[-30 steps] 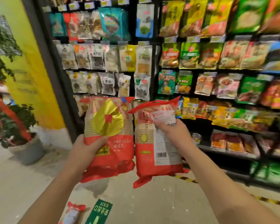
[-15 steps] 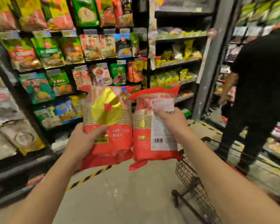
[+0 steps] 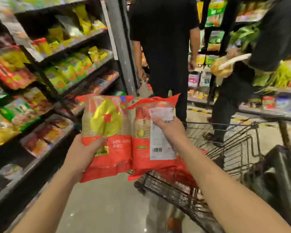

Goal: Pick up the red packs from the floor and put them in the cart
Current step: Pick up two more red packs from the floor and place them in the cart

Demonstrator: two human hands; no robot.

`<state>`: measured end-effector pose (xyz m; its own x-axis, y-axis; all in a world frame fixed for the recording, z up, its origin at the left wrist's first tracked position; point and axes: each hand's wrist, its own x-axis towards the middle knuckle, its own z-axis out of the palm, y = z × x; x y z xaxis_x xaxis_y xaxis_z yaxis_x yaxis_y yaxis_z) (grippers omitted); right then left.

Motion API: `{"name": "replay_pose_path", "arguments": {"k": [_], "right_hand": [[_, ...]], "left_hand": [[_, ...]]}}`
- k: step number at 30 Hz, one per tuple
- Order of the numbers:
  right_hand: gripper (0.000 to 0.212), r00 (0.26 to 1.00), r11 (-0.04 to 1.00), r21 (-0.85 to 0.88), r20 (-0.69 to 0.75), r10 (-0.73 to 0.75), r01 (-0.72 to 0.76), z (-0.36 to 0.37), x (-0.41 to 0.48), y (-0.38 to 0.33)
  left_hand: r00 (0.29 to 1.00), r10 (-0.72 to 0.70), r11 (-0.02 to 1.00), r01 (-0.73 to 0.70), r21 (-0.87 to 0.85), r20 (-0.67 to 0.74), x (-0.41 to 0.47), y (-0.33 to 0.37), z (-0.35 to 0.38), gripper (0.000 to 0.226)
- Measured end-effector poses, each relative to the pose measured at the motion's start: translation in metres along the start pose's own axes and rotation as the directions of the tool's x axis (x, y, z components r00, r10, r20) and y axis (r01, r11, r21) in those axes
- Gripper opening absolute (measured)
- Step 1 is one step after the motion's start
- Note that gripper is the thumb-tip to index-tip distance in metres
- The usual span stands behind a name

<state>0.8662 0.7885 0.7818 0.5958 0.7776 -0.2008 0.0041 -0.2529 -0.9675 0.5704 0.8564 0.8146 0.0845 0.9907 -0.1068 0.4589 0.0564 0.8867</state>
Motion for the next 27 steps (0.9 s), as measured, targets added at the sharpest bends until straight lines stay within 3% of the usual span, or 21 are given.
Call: {"name": "replay_pose_path", "arguments": {"k": [4,8,10,13,16,18,21,25,27], "right_hand": [[0.042,0.995,0.997,-0.046,-0.084,0.06,-0.064,-0.055,0.053,0.054],[0.079,0.959,0.972,-0.036,-0.177,0.222,-0.232,-0.102,0.088,0.11],[0.077,0.934,0.956,-0.039,-0.227,0.275,-0.291,-0.122,0.1,0.137],[0.068,0.878,0.919,-0.036,-0.312,0.363,-0.393,-0.143,0.115,0.176],[0.05,0.838,0.892,-0.029,-0.358,0.412,-0.451,-0.149,0.134,0.217],[0.049,0.806,0.868,-0.012,-0.377,0.455,-0.496,-0.145,0.148,0.243],[0.057,0.755,0.829,0.004,-0.411,0.512,-0.56,-0.139,0.168,0.282],[0.073,0.72,0.784,0.062,-0.356,0.596,-0.618,-0.13,0.186,0.329],[0.069,0.7,0.769,0.106,-0.351,0.622,-0.63,-0.127,0.193,0.349]], "left_hand": [[0.983,-0.072,0.995,0.059,0.078,0.17,0.047,-0.004,0.098,0.058],[0.951,-0.107,0.98,0.052,0.191,0.29,0.082,-0.024,0.184,0.029],[0.918,-0.147,0.974,0.069,0.218,0.369,0.097,-0.039,0.222,0.025],[0.857,-0.192,0.966,0.079,0.247,0.479,0.12,-0.061,0.269,0.04],[0.733,-0.296,0.945,0.133,0.297,0.612,0.143,-0.088,0.309,0.067],[0.685,-0.345,0.932,0.167,0.323,0.641,0.155,-0.107,0.332,0.071],[0.683,-0.366,0.924,0.188,0.332,0.632,0.17,-0.134,0.366,0.068],[0.67,-0.405,0.907,0.21,0.365,0.622,0.193,-0.169,0.396,0.087],[0.657,-0.419,0.901,0.215,0.377,0.626,0.202,-0.187,0.408,0.078]]}}
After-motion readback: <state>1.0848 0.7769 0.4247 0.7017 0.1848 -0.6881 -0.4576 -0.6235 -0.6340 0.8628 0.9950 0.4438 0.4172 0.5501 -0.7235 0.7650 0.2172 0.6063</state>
